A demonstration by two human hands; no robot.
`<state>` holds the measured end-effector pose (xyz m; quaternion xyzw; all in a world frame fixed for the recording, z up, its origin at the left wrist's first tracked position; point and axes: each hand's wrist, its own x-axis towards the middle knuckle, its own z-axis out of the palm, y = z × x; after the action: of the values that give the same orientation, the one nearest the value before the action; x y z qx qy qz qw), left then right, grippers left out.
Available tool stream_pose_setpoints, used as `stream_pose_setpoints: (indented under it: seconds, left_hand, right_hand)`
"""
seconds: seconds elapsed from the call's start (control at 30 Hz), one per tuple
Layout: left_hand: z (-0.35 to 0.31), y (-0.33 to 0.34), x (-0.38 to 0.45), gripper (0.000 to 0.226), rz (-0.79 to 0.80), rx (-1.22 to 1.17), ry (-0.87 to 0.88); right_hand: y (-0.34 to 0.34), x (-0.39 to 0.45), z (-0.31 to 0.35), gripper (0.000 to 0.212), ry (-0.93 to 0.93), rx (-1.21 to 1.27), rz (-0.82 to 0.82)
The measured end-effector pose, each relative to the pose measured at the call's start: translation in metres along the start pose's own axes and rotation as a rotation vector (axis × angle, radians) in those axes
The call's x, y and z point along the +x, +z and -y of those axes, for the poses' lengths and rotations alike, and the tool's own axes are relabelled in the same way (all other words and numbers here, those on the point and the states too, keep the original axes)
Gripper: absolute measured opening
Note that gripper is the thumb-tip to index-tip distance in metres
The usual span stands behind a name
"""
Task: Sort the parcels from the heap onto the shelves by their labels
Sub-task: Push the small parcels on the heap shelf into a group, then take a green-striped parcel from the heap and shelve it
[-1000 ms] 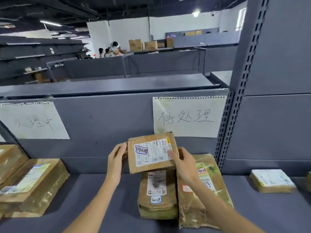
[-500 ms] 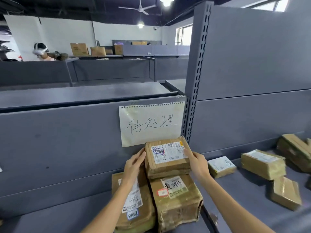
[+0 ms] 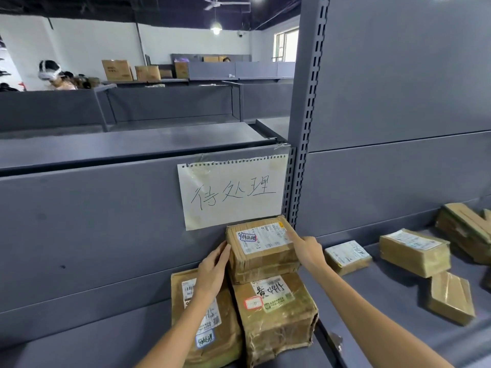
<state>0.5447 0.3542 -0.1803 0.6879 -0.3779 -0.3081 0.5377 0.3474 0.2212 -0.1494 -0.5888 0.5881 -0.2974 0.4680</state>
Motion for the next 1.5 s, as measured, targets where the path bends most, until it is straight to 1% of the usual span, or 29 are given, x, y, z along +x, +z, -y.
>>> stream_pose_setpoints:
  seconds: [0.07, 0.2, 0.23, 0.37, 0.43, 0.47, 0.57, 0.67, 0.77, 0.87, 1.0, 1.03, 1.13, 1.17, 1.23, 1.33, 1.43, 1.5]
  left_hand:
    - [0.0, -0.002, 0.001, 0.052, 0.01, 0.015, 0.011]
    - [-0.003, -0.007, 0.001, 0.05, 0.028, 0.026, 0.026]
    - [-0.004, -0.008, -0.001, 0.048, 0.017, 0.033, 0.039]
    - [-0.011, -0.016, -0.012, 0.037, -0.167, 0.02, 0.138]
    - [-0.017, -0.022, -0.018, 0.029, -0.236, -0.023, 0.216]
    - [-0.021, -0.024, -0.021, 0.032, -0.257, -0.027, 0.264]
    - [-0.032, -0.024, -0.025, 0.059, -0.245, 0.04, 0.414]
    - [-0.051, -0.007, -0.028, 0.065, -0.165, 0.163, 0.524]
    - [-0.073, 0.023, -0.034, 0.066, -0.08, 0.271, 0.641]
    - [-0.095, 0.063, -0.047, 0.066, 0.014, 0.322, 0.739]
    - [-0.121, 0.135, -0.071, 0.073, 0.206, 0.282, 0.728]
    - [-0.125, 0.157, -0.078, 0.076, 0.243, 0.279, 0.736]
    - [-0.138, 0.23, -0.102, 0.081, 0.329, 0.26, 0.726]
    - [-0.143, 0.256, -0.112, 0.082, 0.347, 0.251, 0.713]
    - [-0.15, 0.309, -0.134, 0.084, 0.405, 0.246, 0.706]
    - [-0.16, 0.389, -0.165, 0.085, 0.509, 0.254, 0.719]
    - [-0.165, 0.46, -0.192, 0.082, 0.553, 0.234, 0.692]
    - [-0.166, 0.499, -0.206, 0.085, 0.584, 0.226, 0.691]
  right_hand:
    - [0.002, 0.0, -0.002, 0.061, -0.003, -0.005, -0.023]
    - [0.005, 0.001, -0.006, 0.072, 0.019, -0.011, -0.021]
    - [0.004, 0.0, -0.006, 0.072, 0.019, -0.013, -0.017]
    - [-0.005, -0.012, -0.001, 0.064, -0.048, 0.0, -0.017]
    - [-0.013, -0.018, 0.0, 0.063, -0.096, 0.014, -0.051]
    - [-0.018, -0.023, -0.001, 0.065, -0.12, 0.019, -0.074]
    - [-0.038, -0.039, -0.01, 0.072, -0.167, 0.016, -0.153]
    - [-0.067, -0.064, -0.023, 0.081, -0.186, -0.103, -0.239]
    - [-0.102, -0.084, -0.041, 0.079, -0.19, -0.242, -0.336]
    - [-0.14, -0.103, -0.063, 0.083, -0.167, -0.326, -0.387]
    - [-0.202, -0.13, -0.089, 0.077, -0.189, -0.271, -0.457]
    - [-0.22, -0.135, -0.097, 0.08, -0.176, -0.274, -0.474]
    - [-0.282, -0.147, -0.129, 0.101, -0.135, -0.269, -0.508]
    - [-0.304, -0.151, -0.143, 0.104, -0.13, -0.261, -0.518]
    - [-0.35, -0.164, -0.166, 0.1, -0.115, -0.221, -0.547]
    - [-0.416, -0.182, -0.198, 0.08, -0.084, -0.181, -0.606]
    - [-0.473, -0.194, -0.233, 0.076, -0.036, -0.204, -0.645]
    - [-0.504, -0.2, -0.253, 0.076, -0.009, -0.202, -0.66]
